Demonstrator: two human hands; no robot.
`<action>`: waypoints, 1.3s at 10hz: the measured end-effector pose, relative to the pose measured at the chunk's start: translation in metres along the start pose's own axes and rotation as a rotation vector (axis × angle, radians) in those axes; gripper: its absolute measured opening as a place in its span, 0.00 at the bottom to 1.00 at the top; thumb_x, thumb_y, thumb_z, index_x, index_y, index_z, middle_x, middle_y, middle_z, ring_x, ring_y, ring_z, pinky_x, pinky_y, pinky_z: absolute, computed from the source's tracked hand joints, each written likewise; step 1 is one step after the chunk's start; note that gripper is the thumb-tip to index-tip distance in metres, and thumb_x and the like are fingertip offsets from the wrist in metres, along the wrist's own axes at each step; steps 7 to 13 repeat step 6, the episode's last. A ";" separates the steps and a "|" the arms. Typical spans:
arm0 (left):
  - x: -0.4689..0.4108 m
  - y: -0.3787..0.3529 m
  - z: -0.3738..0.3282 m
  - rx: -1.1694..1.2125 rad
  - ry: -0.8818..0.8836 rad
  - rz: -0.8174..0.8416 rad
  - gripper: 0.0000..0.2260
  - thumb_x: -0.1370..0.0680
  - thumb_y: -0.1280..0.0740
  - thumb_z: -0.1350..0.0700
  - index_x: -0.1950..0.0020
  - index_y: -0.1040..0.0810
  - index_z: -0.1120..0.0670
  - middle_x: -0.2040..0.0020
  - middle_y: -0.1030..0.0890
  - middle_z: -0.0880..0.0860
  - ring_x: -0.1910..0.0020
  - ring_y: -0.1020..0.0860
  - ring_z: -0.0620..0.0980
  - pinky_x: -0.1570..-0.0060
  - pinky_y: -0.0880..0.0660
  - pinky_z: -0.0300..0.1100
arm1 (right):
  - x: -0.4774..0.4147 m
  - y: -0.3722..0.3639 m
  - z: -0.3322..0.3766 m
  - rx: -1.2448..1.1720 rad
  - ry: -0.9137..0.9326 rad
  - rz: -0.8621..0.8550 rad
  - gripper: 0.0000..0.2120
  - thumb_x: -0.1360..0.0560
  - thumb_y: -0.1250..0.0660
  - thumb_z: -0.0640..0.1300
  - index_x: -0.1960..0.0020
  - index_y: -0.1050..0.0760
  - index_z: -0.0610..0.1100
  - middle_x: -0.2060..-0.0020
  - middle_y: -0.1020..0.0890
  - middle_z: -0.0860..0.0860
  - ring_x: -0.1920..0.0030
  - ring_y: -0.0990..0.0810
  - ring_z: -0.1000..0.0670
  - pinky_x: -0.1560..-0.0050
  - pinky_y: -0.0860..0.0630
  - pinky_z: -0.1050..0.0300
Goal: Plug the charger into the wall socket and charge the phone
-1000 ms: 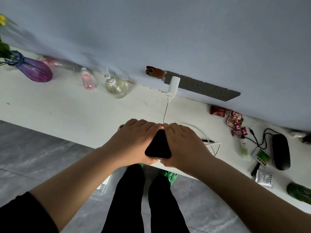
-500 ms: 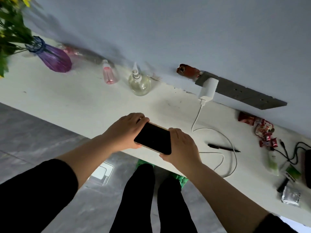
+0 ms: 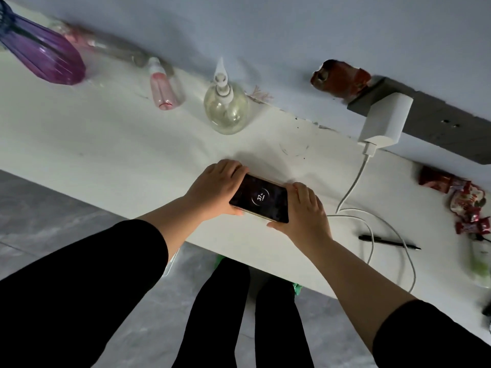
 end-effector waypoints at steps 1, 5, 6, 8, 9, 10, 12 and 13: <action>0.000 -0.003 0.003 0.013 0.016 -0.022 0.43 0.42 0.23 0.37 0.34 0.30 0.57 0.38 0.26 0.56 0.38 0.28 0.58 0.41 0.28 0.52 | 0.001 -0.003 -0.001 0.000 -0.007 -0.036 0.46 0.41 0.23 0.62 0.31 0.35 0.42 0.37 0.28 0.46 0.37 0.28 0.44 0.33 0.31 0.49; 0.004 0.004 0.000 -0.039 0.077 0.050 0.49 0.36 0.27 0.36 0.24 0.44 0.56 0.28 0.35 0.57 0.31 0.35 0.58 0.34 0.35 0.51 | 0.006 0.004 0.000 -0.055 -0.047 0.042 0.47 0.32 0.32 0.65 0.24 0.47 0.43 0.26 0.38 0.48 0.25 0.40 0.46 0.25 0.44 0.48; 0.013 0.011 -0.007 -0.078 0.128 0.125 0.49 0.31 0.30 0.37 0.22 0.53 0.58 0.22 0.44 0.57 0.28 0.37 0.56 0.30 0.39 0.49 | 0.018 0.012 0.001 -0.120 -0.053 0.068 0.35 0.24 0.42 0.61 0.23 0.49 0.47 0.23 0.43 0.51 0.23 0.46 0.48 0.24 0.46 0.50; 0.013 0.011 -0.007 -0.078 0.128 0.125 0.49 0.31 0.30 0.37 0.22 0.53 0.58 0.22 0.44 0.57 0.28 0.37 0.56 0.30 0.39 0.49 | 0.018 0.012 0.001 -0.120 -0.053 0.068 0.35 0.24 0.42 0.61 0.23 0.49 0.47 0.23 0.43 0.51 0.23 0.46 0.48 0.24 0.46 0.50; 0.013 0.011 -0.007 -0.078 0.128 0.125 0.49 0.31 0.30 0.37 0.22 0.53 0.58 0.22 0.44 0.57 0.28 0.37 0.56 0.30 0.39 0.49 | 0.018 0.012 0.001 -0.120 -0.053 0.068 0.35 0.24 0.42 0.61 0.23 0.49 0.47 0.23 0.43 0.51 0.23 0.46 0.48 0.24 0.46 0.50; 0.013 0.011 -0.007 -0.078 0.128 0.125 0.49 0.31 0.30 0.37 0.22 0.53 0.58 0.22 0.44 0.57 0.28 0.37 0.56 0.30 0.39 0.49 | 0.018 0.012 0.001 -0.120 -0.053 0.068 0.35 0.24 0.42 0.61 0.23 0.49 0.47 0.23 0.43 0.51 0.23 0.46 0.48 0.24 0.46 0.50; 0.013 0.011 -0.007 -0.078 0.128 0.125 0.49 0.31 0.30 0.37 0.22 0.53 0.58 0.22 0.44 0.57 0.28 0.37 0.56 0.30 0.39 0.49 | 0.018 0.012 0.001 -0.120 -0.053 0.068 0.35 0.24 0.42 0.61 0.23 0.49 0.47 0.23 0.43 0.51 0.23 0.46 0.48 0.24 0.46 0.50; 0.013 0.011 -0.007 -0.078 0.128 0.125 0.49 0.31 0.30 0.37 0.22 0.53 0.58 0.22 0.44 0.57 0.28 0.37 0.56 0.30 0.39 0.49 | 0.018 0.012 0.001 -0.120 -0.053 0.068 0.35 0.24 0.42 0.61 0.23 0.49 0.47 0.23 0.43 0.51 0.23 0.46 0.48 0.24 0.46 0.50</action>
Point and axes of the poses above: each hand's wrist, its own x-axis away from the middle knuckle, its own y-axis out of the back of the hand, z = x × y, the point moved 5 cm from there along -x, towards the middle knuckle
